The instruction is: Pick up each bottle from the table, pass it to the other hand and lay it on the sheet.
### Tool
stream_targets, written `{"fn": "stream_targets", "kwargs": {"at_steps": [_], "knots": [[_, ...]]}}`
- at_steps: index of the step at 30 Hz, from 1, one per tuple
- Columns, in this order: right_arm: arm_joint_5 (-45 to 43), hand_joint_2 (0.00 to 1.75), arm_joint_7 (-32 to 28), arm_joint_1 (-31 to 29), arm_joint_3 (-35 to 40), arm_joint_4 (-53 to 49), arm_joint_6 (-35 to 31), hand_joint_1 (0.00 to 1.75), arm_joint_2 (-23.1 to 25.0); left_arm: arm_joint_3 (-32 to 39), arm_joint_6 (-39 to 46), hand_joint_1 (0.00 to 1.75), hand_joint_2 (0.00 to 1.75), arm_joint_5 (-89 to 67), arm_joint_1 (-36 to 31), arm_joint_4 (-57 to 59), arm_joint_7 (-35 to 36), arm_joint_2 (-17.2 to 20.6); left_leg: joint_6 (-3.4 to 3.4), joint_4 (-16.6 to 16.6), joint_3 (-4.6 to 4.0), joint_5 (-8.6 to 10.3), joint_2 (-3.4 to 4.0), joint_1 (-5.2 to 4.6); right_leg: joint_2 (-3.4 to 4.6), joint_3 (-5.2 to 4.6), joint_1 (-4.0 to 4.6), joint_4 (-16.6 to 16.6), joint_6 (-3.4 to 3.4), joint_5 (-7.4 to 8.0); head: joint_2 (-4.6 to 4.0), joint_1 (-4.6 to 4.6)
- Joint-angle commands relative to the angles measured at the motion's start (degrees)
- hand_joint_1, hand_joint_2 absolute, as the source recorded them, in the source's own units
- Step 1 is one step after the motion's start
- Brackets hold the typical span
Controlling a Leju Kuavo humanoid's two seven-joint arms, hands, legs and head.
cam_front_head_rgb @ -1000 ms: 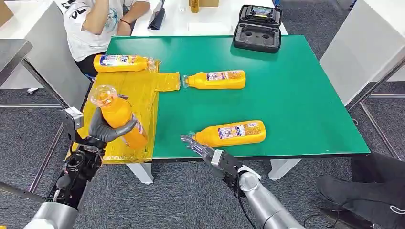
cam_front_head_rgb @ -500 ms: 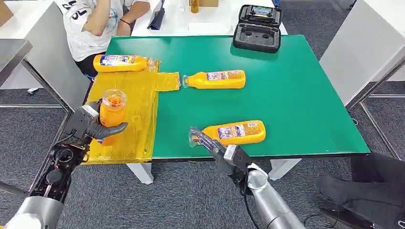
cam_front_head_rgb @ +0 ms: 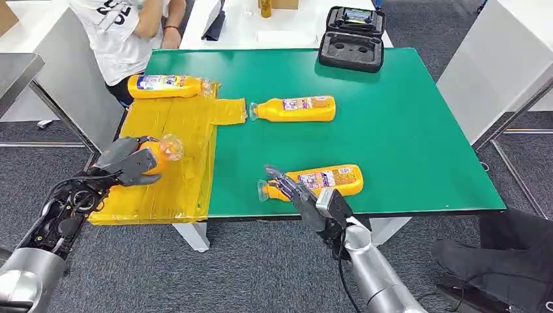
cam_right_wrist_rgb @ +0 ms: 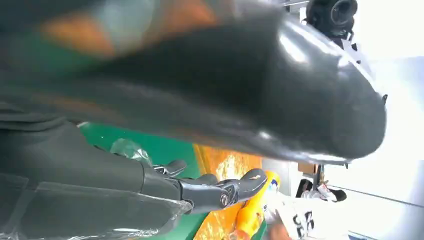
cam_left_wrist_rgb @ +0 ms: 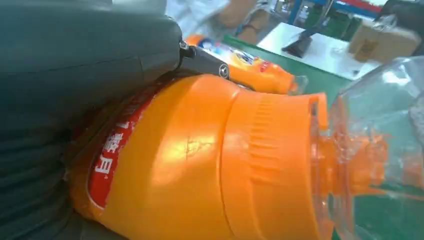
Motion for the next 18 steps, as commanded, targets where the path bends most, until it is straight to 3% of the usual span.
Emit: {"fn": "stream_targets", "kwargs": {"at_steps": [1,18], "knots": [[0.6,0.0,0.28,-3.33,-0.07,6.28,0.03,0.0,0.25,-10.94,-0.29,1.75,1.75,-7.38,-6.67,6.65,3.64,2.39,-0.1,0.05,0.03,-0.03,-0.03,0.1,-0.05,0.07,0.1,0.01,-0.09,-0.03,0.0,-0.02],[2.44,0.0,0.28,-2.37,-0.49,9.17,-2.18,0.0,0.67,-15.57,-4.5,1.75,1.75,-9.21,-11.85,17.51,1.96,-1.24,-0.11,0.04,0.06,-0.02,-0.14,0.12,-0.15,0.14,0.13,-0.04,-0.11,-0.04,0.0,0.0]]}}
